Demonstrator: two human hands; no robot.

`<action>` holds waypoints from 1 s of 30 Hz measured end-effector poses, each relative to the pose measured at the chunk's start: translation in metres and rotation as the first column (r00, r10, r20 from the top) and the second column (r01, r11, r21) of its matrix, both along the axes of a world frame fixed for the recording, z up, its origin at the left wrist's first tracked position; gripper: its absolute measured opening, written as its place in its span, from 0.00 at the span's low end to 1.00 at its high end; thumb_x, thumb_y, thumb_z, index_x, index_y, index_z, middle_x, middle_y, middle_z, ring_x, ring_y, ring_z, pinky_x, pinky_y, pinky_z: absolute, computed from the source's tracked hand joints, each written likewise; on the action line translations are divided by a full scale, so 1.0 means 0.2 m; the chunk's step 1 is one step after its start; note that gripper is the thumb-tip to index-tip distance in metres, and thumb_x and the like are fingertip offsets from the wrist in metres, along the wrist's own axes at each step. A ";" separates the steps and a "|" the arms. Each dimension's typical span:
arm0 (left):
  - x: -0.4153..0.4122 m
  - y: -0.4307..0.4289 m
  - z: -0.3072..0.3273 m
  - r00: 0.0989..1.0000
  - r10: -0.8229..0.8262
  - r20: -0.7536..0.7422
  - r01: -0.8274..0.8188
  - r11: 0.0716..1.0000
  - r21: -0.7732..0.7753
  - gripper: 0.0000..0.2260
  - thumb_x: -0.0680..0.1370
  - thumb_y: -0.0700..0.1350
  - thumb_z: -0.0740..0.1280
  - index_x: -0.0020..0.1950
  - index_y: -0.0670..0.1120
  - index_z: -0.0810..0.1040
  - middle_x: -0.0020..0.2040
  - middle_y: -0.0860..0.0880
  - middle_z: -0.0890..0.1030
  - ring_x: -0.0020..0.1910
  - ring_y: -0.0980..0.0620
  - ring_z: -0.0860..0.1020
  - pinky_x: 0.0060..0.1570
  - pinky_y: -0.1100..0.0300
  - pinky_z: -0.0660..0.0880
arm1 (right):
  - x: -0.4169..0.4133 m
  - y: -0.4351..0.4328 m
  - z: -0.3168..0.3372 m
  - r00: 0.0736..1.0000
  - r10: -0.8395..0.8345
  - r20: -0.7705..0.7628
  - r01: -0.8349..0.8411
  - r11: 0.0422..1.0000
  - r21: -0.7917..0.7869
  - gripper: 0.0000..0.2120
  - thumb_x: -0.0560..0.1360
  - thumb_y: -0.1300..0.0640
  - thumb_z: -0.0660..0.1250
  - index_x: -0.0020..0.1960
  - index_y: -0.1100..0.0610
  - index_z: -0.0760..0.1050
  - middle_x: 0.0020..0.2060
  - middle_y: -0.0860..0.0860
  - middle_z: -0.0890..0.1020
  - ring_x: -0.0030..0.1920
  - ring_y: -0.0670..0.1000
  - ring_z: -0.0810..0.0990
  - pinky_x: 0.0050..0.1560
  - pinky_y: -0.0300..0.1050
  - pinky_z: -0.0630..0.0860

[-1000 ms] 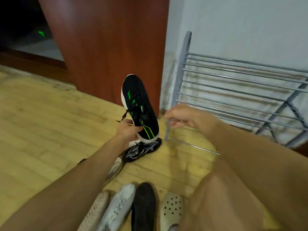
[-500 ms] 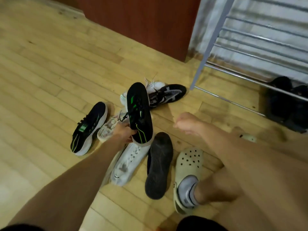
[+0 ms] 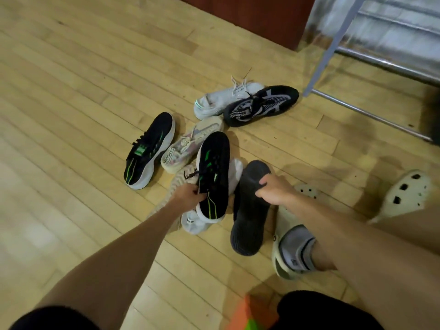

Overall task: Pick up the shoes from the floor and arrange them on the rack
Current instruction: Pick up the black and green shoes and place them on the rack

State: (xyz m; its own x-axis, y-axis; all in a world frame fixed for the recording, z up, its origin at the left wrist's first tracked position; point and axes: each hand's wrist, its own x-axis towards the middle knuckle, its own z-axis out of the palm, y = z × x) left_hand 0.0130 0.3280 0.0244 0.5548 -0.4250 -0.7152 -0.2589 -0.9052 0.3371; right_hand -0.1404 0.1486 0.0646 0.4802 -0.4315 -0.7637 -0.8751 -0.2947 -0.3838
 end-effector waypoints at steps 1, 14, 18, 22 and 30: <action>0.03 0.00 0.01 1.000 -0.023 0.021 0.022 1.000 0.007 0.17 0.78 0.52 0.62 0.41 0.39 0.79 0.38 0.41 0.82 0.39 0.46 0.80 0.43 0.56 0.75 | 0.00 0.01 0.01 1.000 0.011 0.012 -0.011 1.000 0.011 0.24 0.79 0.58 0.61 0.74 0.59 0.63 0.72 0.57 0.68 0.71 0.57 0.68 0.66 0.48 0.68; 0.42 0.22 -0.05 0.818 0.415 0.399 -0.432 0.901 -0.051 0.15 0.76 0.44 0.62 0.63 0.48 0.73 0.70 0.41 0.61 0.67 0.36 0.62 0.66 0.41 0.64 | 0.21 0.22 -0.09 0.997 0.015 0.079 -0.023 0.995 0.096 0.21 0.77 0.56 0.64 0.69 0.56 0.69 0.63 0.55 0.76 0.63 0.56 0.74 0.56 0.47 0.70; 0.47 0.26 -0.08 0.589 0.755 0.288 -0.749 0.644 -0.155 0.24 0.77 0.44 0.63 0.72 0.43 0.64 0.72 0.40 0.61 0.65 0.38 0.69 0.63 0.44 0.70 | 0.23 0.26 -0.13 0.997 -0.018 0.080 0.008 0.991 0.130 0.21 0.76 0.55 0.65 0.69 0.55 0.68 0.61 0.55 0.77 0.60 0.57 0.77 0.55 0.49 0.73; 0.47 0.23 -0.08 0.511 0.859 -0.041 -0.836 0.485 -0.258 0.20 0.83 0.35 0.54 0.74 0.32 0.58 0.58 0.38 0.75 0.35 0.60 0.66 0.25 0.74 0.71 | 0.22 0.26 -0.12 0.996 -0.021 0.082 0.007 0.987 0.162 0.21 0.76 0.55 0.66 0.68 0.55 0.68 0.62 0.56 0.77 0.61 0.57 0.77 0.59 0.51 0.74; 0.52 0.27 -0.01 -0.023 0.953 -0.301 -0.971 -0.093 -0.222 0.09 0.75 0.47 0.67 0.40 0.43 0.72 0.40 0.47 0.75 0.35 0.51 0.74 0.34 0.61 0.71 | 0.18 0.19 0.00 0.992 -0.056 0.115 0.039 0.989 0.142 0.19 0.76 0.57 0.65 0.66 0.59 0.72 0.59 0.57 0.78 0.59 0.56 0.77 0.62 0.54 0.75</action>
